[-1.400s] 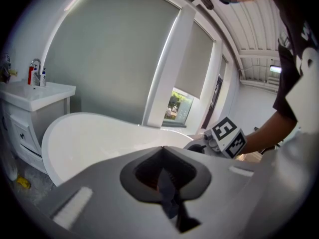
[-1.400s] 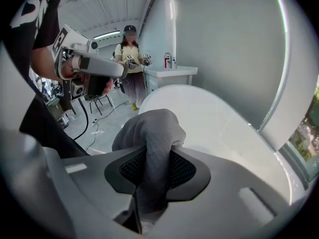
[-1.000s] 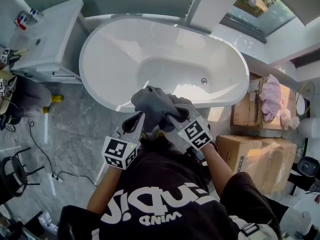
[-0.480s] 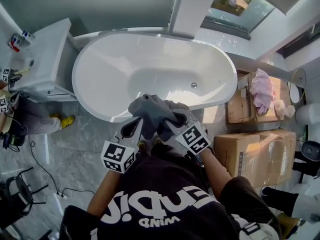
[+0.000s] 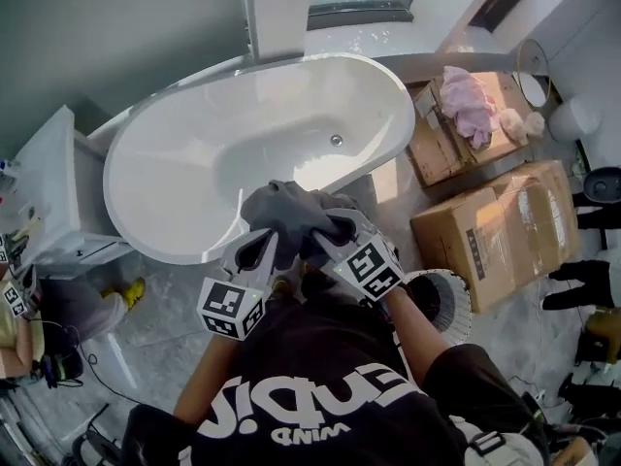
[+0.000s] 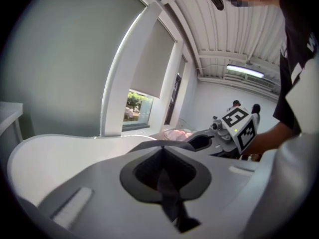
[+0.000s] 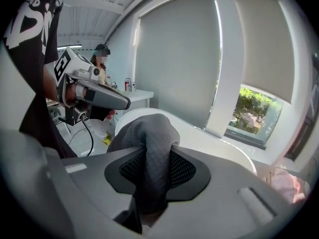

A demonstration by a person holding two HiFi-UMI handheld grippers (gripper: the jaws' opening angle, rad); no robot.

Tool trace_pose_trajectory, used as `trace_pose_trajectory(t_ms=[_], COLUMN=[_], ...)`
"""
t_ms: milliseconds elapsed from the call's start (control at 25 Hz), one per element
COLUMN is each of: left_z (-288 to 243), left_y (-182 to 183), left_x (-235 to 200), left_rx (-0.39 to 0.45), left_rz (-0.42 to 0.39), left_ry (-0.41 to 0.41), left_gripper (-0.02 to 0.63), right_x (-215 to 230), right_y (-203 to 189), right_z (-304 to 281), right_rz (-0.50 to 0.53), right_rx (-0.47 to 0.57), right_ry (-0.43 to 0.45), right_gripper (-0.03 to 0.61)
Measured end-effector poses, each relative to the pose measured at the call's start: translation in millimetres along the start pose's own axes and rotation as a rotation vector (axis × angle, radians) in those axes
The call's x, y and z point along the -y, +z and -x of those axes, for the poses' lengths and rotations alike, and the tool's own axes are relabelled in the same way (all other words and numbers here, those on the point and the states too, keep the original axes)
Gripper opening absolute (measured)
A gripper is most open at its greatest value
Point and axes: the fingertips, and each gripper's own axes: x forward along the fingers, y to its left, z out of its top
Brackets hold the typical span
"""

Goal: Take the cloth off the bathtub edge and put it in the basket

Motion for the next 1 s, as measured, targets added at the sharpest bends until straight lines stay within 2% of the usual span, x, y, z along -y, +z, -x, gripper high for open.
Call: trace_pose_trajectory(t_ms=[400,560,1000], left_z=[-52.0,-70.7,-105.5], left_y=[-7.9,-11.1,-29.6], left_x=[106.6,147.4,308.0], left_rx=[-0.095,-0.128,-0.221], left_rz=[-0.134,-0.171,-0.299], left_ry=[-0.403,-0.532,-0.911], left_gripper=[-0.003,-0.003,-0.003], right_x=[16.2,16.8,12.0], right_y=[-62.3,-88.2,-167.2], right_z=[103.0,151.7,295.0], right_rz=[-0.256,-0.342,-0.549], right_rx=[-0.015,-0.02,-0.037], right_ry=[-0.356,-0.495,-0.835], right_gripper=[0.109,0.109,0.109])
